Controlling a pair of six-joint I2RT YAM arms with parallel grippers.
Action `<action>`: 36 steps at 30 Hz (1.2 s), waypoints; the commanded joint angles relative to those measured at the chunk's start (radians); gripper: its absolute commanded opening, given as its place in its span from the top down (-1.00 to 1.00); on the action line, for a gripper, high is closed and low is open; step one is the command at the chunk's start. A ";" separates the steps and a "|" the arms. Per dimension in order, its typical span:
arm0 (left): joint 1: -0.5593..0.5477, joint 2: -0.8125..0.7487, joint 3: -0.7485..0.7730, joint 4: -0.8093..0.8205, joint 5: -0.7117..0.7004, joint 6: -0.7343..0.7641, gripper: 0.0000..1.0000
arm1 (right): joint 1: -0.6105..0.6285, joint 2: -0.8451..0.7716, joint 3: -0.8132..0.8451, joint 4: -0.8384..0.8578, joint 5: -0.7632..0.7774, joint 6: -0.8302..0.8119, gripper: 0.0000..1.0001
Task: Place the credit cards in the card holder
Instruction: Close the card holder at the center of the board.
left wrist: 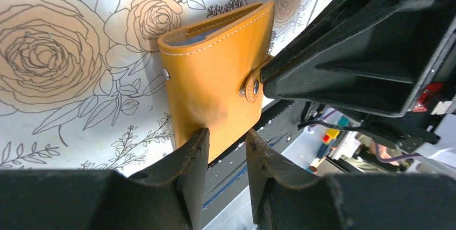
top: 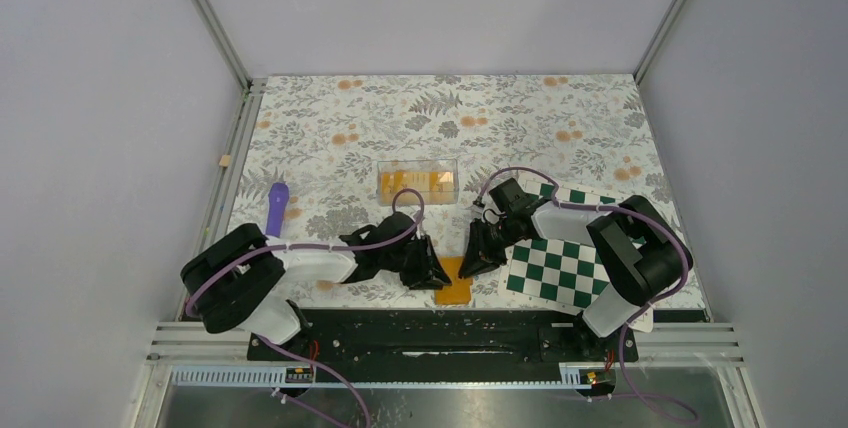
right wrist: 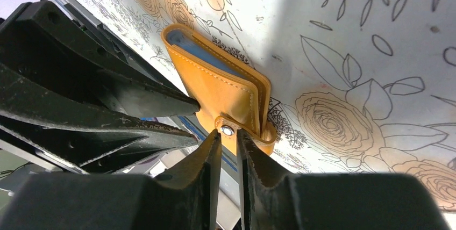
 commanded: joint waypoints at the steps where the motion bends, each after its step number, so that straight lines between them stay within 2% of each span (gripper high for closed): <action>1: 0.023 0.035 -0.055 0.226 0.033 -0.076 0.37 | 0.012 0.020 -0.013 0.008 0.022 -0.005 0.56; 5: 0.024 0.090 -0.051 0.287 0.052 -0.094 0.39 | 0.010 0.014 -0.014 0.011 0.022 0.001 0.61; 15: 0.034 0.128 -0.052 0.286 0.021 -0.101 0.45 | 0.012 0.015 -0.020 0.023 0.009 0.007 0.66; 28: 0.036 0.157 -0.008 0.245 0.018 -0.059 1.00 | 0.013 0.007 -0.018 0.029 -0.007 0.015 0.69; 32: 0.036 0.139 0.004 0.229 0.015 -0.040 1.00 | 0.013 -0.015 -0.016 0.028 -0.010 0.018 0.65; 36: 0.036 0.090 0.032 0.117 -0.026 0.004 1.00 | 0.013 -0.053 -0.012 0.027 -0.005 0.015 0.58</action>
